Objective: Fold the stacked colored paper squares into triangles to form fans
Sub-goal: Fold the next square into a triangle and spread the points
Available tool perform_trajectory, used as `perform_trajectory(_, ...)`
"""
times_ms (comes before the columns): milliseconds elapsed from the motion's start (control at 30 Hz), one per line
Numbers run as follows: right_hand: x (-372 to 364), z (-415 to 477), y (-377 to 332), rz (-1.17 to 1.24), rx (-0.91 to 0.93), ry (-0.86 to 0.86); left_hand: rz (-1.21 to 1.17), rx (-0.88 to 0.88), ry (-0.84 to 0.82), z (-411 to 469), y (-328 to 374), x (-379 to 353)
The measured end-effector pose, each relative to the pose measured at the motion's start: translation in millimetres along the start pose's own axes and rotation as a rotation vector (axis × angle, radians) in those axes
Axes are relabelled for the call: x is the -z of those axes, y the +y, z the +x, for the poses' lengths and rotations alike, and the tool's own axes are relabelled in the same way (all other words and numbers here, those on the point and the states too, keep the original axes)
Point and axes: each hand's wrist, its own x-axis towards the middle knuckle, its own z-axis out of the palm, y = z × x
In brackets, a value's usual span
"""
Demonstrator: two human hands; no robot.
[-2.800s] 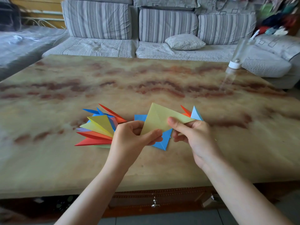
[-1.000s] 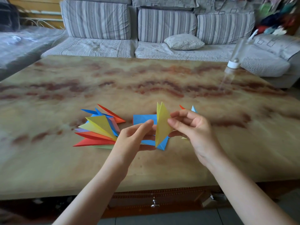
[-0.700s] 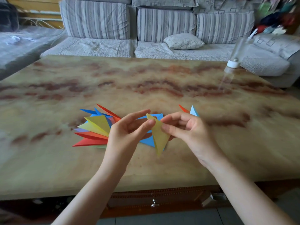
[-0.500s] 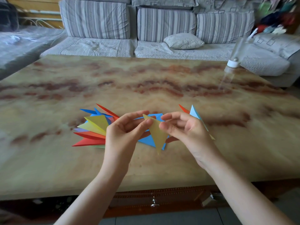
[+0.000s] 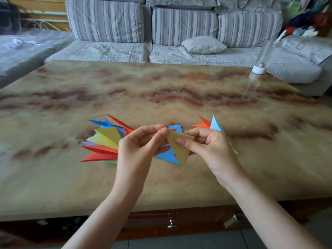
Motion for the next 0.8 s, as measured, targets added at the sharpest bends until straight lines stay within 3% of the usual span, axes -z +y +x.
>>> perform_trajectory(433, 3.0, -1.0, -2.1, -0.095, 0.049, 0.014, 0.137, -0.069, 0.002, 1.5, -2.1, 0.6)
perform_trajectory(600, 2.4, -1.3, -2.2, 0.086, -0.042, 0.046, 0.094, -0.067, 0.048, 1.7, -3.9, 0.5)
perform_trajectory(800, 2.2, -0.1, -3.6, 0.082, -0.073, 0.095, 0.056, -0.038, 0.053, 0.6, -4.0, 0.4)
